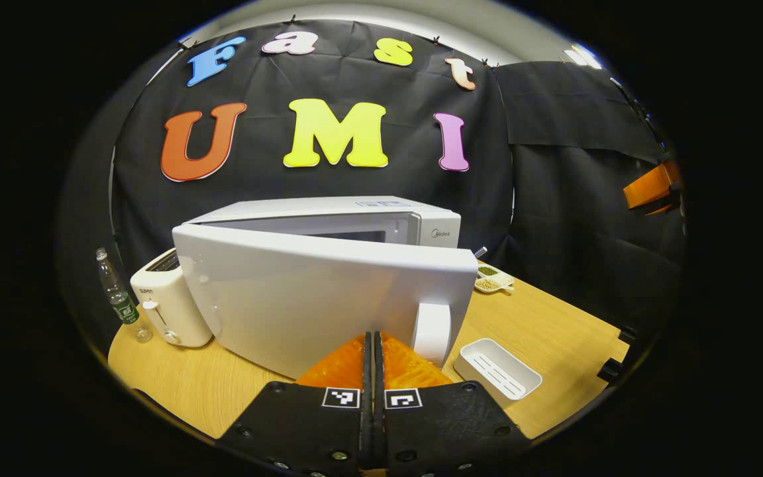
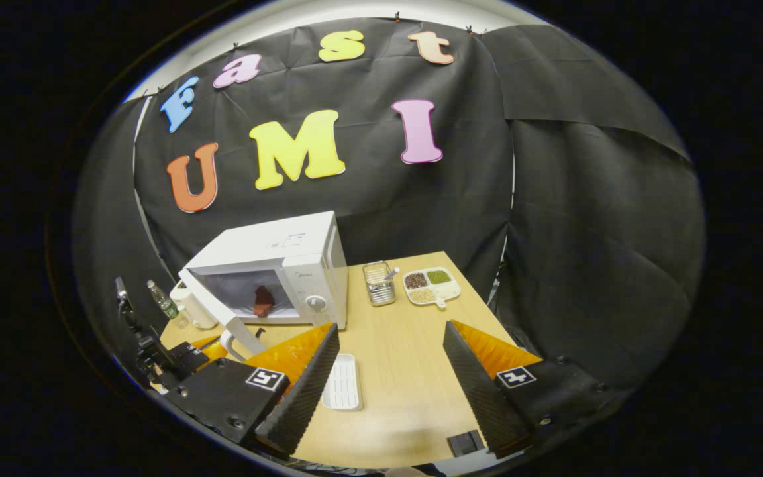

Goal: Open the microwave oven with the left hand, put the food in, and close the microwave oven.

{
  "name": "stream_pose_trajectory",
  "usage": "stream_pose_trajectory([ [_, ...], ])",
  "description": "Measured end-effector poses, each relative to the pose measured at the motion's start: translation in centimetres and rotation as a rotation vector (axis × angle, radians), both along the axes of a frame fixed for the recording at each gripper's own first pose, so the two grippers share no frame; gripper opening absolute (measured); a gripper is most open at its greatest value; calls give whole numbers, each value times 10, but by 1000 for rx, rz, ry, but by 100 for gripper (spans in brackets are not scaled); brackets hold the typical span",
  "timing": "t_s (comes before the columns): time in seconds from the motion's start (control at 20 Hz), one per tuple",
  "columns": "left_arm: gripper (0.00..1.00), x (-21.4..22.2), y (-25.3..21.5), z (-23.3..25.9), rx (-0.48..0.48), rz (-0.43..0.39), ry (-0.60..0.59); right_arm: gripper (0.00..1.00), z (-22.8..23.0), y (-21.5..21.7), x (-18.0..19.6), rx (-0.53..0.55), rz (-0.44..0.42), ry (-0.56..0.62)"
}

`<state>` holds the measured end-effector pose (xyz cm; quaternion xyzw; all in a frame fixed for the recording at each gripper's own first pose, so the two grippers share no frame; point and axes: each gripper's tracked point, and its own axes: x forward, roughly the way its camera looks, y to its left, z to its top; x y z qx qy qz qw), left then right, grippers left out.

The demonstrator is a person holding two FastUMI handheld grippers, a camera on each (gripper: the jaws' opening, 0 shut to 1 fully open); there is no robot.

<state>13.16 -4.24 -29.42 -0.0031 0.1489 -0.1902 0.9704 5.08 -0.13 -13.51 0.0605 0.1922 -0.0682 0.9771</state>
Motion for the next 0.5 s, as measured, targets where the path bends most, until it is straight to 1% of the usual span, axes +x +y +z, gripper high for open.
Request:
stream_pose_trajectory([
  [0.3,0,40,-28,0,7,1,-7,92,-8,-15,9,5,-6,24],
  [0.45,0,61,-41,1,-27,12,8,92,-12,-22,17,1,-7,40],
  [0.5,0,69,-44,2,-24,20,5,92,-13,-23,19,4,-7,45],
])
